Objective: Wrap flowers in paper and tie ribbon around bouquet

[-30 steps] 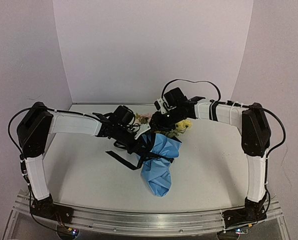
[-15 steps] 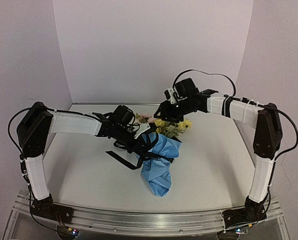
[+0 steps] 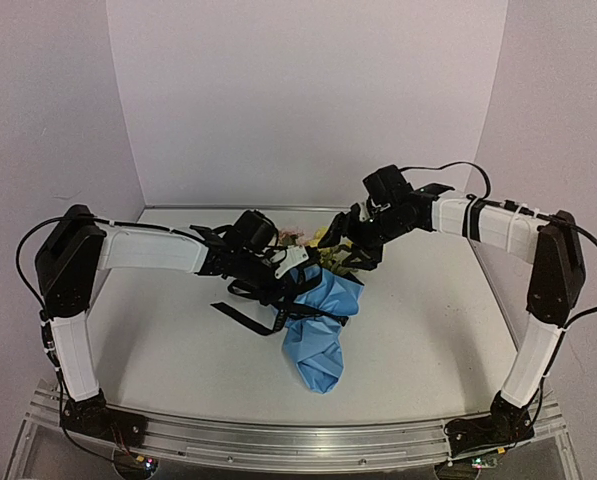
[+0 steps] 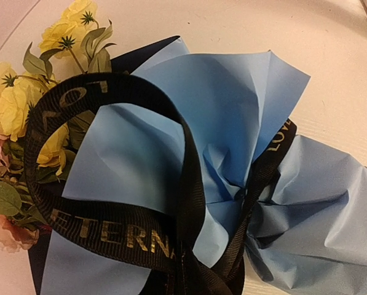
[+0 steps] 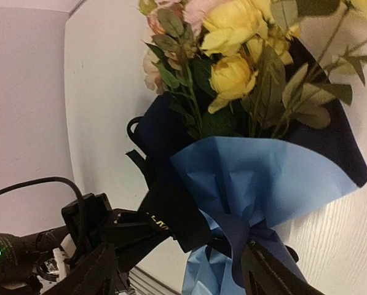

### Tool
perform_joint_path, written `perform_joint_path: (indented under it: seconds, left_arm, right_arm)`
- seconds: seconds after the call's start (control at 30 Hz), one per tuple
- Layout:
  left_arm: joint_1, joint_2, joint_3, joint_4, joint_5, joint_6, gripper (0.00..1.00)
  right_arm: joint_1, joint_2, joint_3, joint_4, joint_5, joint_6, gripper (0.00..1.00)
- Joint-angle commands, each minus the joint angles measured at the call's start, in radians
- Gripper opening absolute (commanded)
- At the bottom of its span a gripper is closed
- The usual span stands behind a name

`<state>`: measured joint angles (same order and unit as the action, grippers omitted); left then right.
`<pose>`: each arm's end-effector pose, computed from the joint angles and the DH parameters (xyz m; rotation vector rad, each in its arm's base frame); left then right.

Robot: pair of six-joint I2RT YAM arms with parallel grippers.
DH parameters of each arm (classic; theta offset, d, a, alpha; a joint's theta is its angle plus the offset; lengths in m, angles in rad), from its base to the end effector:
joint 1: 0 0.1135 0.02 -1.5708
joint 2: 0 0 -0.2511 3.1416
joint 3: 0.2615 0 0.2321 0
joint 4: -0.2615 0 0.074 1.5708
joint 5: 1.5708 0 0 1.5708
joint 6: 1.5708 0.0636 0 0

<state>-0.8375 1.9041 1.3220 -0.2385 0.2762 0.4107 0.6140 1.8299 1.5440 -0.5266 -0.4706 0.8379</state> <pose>0.2646 -0.3196 0.1787 1.5175 1.8813 -0.5291 0.3154 0.2576 0.2557 0.0442 2.6433 1.1679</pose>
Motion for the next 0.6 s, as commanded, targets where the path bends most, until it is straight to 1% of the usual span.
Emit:
perform_joint_path:
  seconds: [0.0,0.07,0.13,0.4,0.57]
  left_arm:
    - [-0.01,0.009,0.048,0.001,-0.078,0.033,0.01]
    - [-0.013,0.007,0.047,0.003,-0.092,0.035,0.01]
    - [-0.016,0.007,0.045,0.008,-0.11,0.039,0.01]
    - [-0.021,-0.005,0.029,0.03,-0.154,0.04,0.0]
    - [-0.025,-0.02,0.013,0.054,-0.16,0.043,0.0]
  right_arm:
    - [0.004,0.003,0.029,-0.003,-0.041,0.089,0.8]
    - [0.004,0.025,0.047,-0.001,-0.055,0.116,0.84]
    - [0.005,0.053,0.077,0.001,-0.085,0.148,0.84]
    - [0.004,0.037,0.072,0.002,-0.076,0.218,0.82]
    - [0.004,0.074,0.075,0.003,-0.115,0.3,0.77]
